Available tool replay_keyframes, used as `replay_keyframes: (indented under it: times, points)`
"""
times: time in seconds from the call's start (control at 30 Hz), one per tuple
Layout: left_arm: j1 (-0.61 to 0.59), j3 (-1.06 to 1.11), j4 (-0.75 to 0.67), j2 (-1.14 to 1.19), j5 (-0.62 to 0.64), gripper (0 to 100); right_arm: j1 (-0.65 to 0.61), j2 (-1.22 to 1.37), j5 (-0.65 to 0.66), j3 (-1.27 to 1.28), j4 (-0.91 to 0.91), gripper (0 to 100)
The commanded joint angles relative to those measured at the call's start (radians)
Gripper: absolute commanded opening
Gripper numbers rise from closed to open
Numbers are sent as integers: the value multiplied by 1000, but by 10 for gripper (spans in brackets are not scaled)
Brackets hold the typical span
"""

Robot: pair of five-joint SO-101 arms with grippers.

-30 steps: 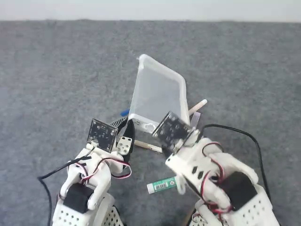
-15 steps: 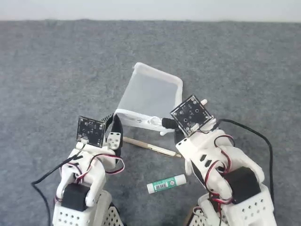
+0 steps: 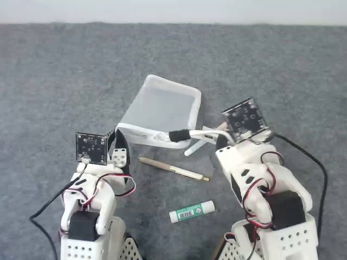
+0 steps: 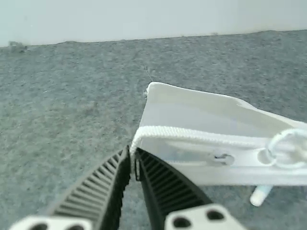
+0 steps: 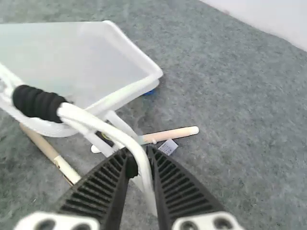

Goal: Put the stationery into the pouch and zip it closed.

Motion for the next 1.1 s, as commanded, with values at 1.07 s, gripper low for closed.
replay_keyframes:
  times: [1.07]
  points:
    - [-14, -82, 6, -21, 17, 10, -697, 13, -29, 408, -453, 263]
